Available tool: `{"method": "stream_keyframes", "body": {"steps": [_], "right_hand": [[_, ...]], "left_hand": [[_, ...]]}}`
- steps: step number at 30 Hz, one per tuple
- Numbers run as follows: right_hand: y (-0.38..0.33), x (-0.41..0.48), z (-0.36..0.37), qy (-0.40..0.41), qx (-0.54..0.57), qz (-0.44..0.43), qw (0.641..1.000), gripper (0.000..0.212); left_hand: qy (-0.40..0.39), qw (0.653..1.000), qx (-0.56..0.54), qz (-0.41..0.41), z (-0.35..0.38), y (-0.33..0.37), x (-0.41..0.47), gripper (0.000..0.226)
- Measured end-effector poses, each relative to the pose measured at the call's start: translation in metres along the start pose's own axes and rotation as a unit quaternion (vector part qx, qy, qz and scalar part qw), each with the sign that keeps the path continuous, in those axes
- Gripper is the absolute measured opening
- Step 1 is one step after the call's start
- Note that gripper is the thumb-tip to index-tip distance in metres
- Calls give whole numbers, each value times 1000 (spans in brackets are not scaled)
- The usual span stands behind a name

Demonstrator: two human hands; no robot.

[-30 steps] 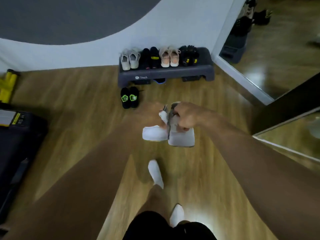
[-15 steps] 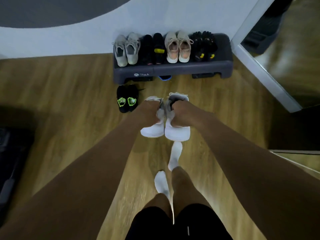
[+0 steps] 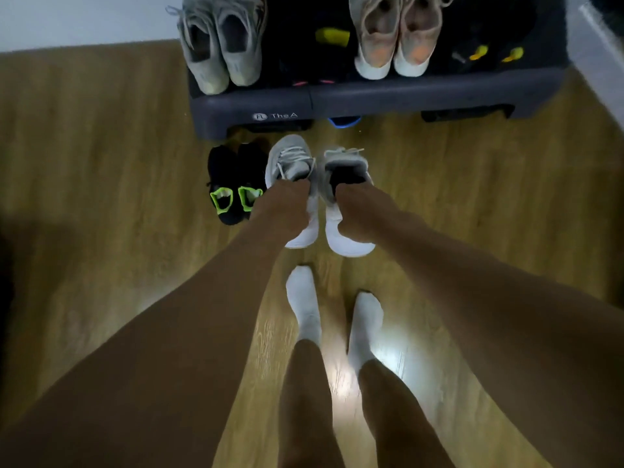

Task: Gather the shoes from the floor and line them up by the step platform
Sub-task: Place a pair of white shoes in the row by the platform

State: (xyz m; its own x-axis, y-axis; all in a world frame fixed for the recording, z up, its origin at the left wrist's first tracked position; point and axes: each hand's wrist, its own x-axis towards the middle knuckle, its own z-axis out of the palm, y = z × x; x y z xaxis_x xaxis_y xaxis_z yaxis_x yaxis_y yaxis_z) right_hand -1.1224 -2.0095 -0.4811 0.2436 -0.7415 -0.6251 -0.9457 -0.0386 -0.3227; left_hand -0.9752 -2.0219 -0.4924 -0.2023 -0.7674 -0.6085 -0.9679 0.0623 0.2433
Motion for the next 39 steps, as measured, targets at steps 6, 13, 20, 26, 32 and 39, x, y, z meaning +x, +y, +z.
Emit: {"method": "stream_keyframes", "body": {"steps": [6, 13, 20, 26, 32, 39], "right_hand": [[26, 116, 75, 25, -8, 16, 1000, 32], [54, 198, 152, 66, -9, 12, 998, 29], [67, 244, 190, 59, -17, 28, 998, 36], [70, 257, 207, 36, -36, 40, 998, 42], [72, 247, 210, -41, 32, -22, 998, 56], [59, 199, 152, 35, 71, -8, 997, 41]], "left_hand": [[3, 1000, -20, -10, 76, -53, 105, 21], [20, 1000, -2, -8, 151, -88, 187, 29], [28, 999, -4, -25, 206, -101, 203, 31], [-7, 998, -9, -67, 208, -101, 216, 36], [-107, 989, 46, -92, 207, -97, 222, 42], [-53, 991, -45, -112, 171, -76, 179, 36]]}}
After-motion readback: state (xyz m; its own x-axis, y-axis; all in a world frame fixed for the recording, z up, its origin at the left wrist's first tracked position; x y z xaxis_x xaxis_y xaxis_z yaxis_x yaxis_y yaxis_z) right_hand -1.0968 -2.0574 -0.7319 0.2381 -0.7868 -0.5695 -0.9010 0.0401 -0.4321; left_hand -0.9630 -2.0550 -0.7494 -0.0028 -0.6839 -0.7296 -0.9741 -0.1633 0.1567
